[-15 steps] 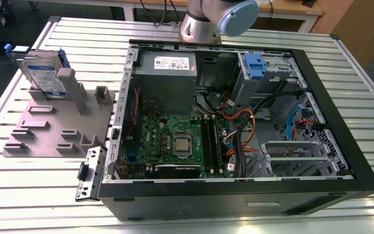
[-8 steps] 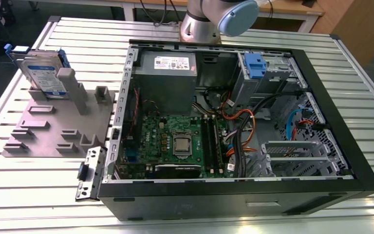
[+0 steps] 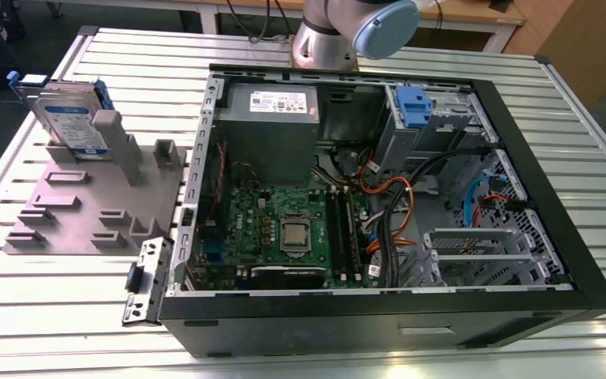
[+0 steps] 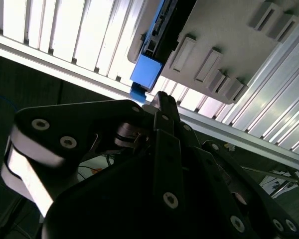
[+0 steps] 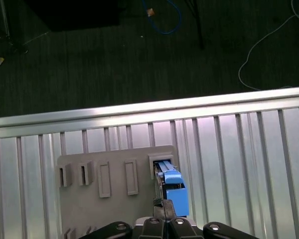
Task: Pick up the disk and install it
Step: 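Pick up the disk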
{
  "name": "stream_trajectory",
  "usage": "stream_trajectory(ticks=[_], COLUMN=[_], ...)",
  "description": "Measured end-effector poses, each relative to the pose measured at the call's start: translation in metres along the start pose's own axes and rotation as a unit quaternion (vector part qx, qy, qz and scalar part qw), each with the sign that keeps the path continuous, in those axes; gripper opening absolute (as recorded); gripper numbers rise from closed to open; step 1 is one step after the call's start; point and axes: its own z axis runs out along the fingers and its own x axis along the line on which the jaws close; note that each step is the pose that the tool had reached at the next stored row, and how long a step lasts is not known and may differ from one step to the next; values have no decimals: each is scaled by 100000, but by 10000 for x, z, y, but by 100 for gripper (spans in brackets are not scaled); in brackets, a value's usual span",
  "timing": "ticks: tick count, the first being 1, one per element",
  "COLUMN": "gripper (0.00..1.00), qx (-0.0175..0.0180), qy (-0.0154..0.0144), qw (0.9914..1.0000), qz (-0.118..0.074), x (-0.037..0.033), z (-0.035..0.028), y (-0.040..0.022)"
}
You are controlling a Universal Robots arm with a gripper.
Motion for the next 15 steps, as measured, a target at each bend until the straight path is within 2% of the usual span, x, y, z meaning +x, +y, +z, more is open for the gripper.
stream_trajectory(ticks=[15], gripper=[11], qx=[-7], qy=[8], qw=[100000], qz=[-210], x=[0], z=[0], y=[0])
